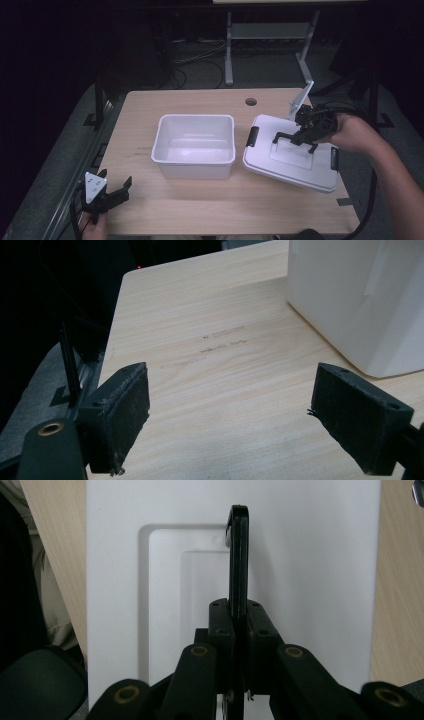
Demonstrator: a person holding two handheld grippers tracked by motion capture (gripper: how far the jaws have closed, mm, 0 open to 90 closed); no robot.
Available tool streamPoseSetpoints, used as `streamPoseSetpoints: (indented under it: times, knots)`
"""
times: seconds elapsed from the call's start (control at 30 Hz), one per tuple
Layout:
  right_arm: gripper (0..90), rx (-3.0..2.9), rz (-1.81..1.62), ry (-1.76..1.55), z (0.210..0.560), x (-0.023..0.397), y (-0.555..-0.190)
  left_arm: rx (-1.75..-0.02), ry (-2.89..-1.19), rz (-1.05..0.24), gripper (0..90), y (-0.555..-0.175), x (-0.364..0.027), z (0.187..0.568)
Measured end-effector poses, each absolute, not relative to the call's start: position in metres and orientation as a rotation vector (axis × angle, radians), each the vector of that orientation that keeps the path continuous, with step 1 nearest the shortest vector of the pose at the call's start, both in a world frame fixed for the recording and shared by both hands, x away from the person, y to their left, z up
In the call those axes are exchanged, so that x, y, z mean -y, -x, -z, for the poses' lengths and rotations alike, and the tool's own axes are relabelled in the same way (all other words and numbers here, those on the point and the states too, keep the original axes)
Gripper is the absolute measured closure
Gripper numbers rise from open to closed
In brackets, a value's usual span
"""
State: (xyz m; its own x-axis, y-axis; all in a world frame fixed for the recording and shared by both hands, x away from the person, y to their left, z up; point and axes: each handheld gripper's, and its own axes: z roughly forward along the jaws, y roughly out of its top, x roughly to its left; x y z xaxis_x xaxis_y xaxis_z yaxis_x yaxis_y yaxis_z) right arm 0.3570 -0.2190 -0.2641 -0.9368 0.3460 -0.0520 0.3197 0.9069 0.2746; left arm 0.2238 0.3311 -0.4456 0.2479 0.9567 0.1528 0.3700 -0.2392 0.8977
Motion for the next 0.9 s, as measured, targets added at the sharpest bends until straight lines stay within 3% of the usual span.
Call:
streamPoseSetpoints:
  times: [0.9]
  knots:
    - [84.0,-2.966,-0.434,-0.438,0.225,0.177,-0.370,-1.224,-1.748,-0.970,15.0,-0.224,-0.333,0.445]
